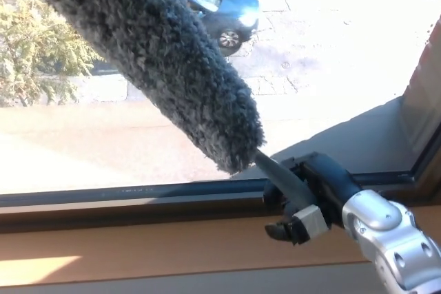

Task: Pick up a grey duster using the right hand and walk towards the window and then clean the window using the duster

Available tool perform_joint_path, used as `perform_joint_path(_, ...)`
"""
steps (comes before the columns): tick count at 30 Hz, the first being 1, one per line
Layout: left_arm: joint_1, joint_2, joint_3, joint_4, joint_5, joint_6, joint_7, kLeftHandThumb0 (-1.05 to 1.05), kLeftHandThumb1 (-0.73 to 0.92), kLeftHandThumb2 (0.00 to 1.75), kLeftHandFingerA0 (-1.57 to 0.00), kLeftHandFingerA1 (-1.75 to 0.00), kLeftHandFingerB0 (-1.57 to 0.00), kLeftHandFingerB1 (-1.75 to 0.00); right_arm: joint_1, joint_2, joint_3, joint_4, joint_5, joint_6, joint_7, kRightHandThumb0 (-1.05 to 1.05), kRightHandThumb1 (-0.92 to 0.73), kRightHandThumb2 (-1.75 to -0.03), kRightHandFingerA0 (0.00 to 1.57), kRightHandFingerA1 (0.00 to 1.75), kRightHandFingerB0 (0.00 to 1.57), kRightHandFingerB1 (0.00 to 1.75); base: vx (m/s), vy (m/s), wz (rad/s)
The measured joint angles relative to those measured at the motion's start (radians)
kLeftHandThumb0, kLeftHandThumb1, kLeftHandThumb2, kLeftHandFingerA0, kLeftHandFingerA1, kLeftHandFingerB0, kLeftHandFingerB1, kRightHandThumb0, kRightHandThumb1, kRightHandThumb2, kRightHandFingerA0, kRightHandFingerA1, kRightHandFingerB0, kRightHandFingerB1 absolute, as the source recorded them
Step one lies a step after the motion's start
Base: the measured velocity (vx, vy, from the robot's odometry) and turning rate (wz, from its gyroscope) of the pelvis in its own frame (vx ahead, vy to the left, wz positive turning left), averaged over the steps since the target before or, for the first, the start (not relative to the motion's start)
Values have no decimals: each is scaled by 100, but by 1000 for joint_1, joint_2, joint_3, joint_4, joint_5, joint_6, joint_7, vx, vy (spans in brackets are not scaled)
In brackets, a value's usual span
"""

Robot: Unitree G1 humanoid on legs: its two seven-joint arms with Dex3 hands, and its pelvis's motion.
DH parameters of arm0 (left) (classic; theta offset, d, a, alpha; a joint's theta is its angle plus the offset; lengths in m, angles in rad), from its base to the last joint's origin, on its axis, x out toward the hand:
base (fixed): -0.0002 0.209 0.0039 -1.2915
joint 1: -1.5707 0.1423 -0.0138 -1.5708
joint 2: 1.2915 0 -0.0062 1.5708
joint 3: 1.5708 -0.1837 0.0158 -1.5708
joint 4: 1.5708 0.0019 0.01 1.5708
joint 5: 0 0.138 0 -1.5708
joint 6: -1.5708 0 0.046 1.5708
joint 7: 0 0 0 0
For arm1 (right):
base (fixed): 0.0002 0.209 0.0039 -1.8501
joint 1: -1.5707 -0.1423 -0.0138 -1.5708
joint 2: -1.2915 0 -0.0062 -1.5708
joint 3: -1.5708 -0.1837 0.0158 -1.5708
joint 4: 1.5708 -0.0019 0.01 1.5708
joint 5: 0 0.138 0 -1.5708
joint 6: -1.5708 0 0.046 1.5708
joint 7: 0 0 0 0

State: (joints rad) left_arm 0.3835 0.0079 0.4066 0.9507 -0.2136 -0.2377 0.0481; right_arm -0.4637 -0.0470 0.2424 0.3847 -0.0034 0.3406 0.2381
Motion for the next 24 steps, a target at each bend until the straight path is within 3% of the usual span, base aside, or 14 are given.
perform_joint_path(1, -1, 0, 1, 4, 0, 0, 0, -5, 71, 79, -94, -115, -75, -89, -30, 2, -1, 29, -4, 0, -1, 21, -6, -101, 141, 129, 140, 124, 0, 0, 0)
perform_joint_path(2, -2, 0, 3, 10, -1, 0, -1, -1, 70, 84, -90, -116, -75, -90, -67, 4, -3, 64, -10, -1, -2, 46, 8, -133, 145, 127, 136, 112, 0, 0, 0)
perform_joint_path(4, -4, 0, 6, 21, -3, 0, -1, -1, 70, 84, -90, -116, -75, -90, -108, 10, -10, 105, -14, -3, -5, 46, 8, -133, 145, 127, 136, 112, 0, 0, 0)
perform_joint_path(5, -6, 1, 8, 31, -3, 0, -1, -1, 70, 83, -92, -116, -75, -89, -126, 17, -15, 128, -16, -5, -7, 21, -6, -102, 145, 133, 144, 128, 0, 0, 0)
perform_joint_path(10, -5, -1, 7, 32, -3, 0, 0, -6, 72, 79, -90, -116, -74, -88, -158, 53, -43, 206, -18, -9, -16, 22, -7, -103, 145, 133, 144, 129, 0, 0, 0)
perform_joint_path(15, -7, -3, 13, 48, -6, 0, -4, 2, 65, 94, -94, -117, -77, -92, -164, 75, -69, 241, -18, -9, -26, 23, -8, -105, 147, 135, 145, 132, 0, 0, 0)
perform_joint_path(19, -16, -4, 26, 93, -8, -1, -14, -2, 67, 85, -96, -113, -75, -87, -153, 103, -108, 246, -14, -7, -46, 25, -19, -114, 152, 140, 150, 136, 0, 0, 0)
perform_joint_path(20, -17, -3, 29, 102, -8, -1, -16, -7, 66, 81, -91, -112, -73, -85, -150, 109, -117, 246, -12, -6, -52, 25, -36, -123, 153, 142, 150, 138, 0, 0, 0)
perform_joint_path(24, -16, -4, 37, 129, -8, -1, -21, -3, 66, 85, -91, -115, -75, -87, -122, 135, -171, 245, -2, 6, -81, 26, -37, -125, 155, 144, 152, 140, 0, 0, 0)
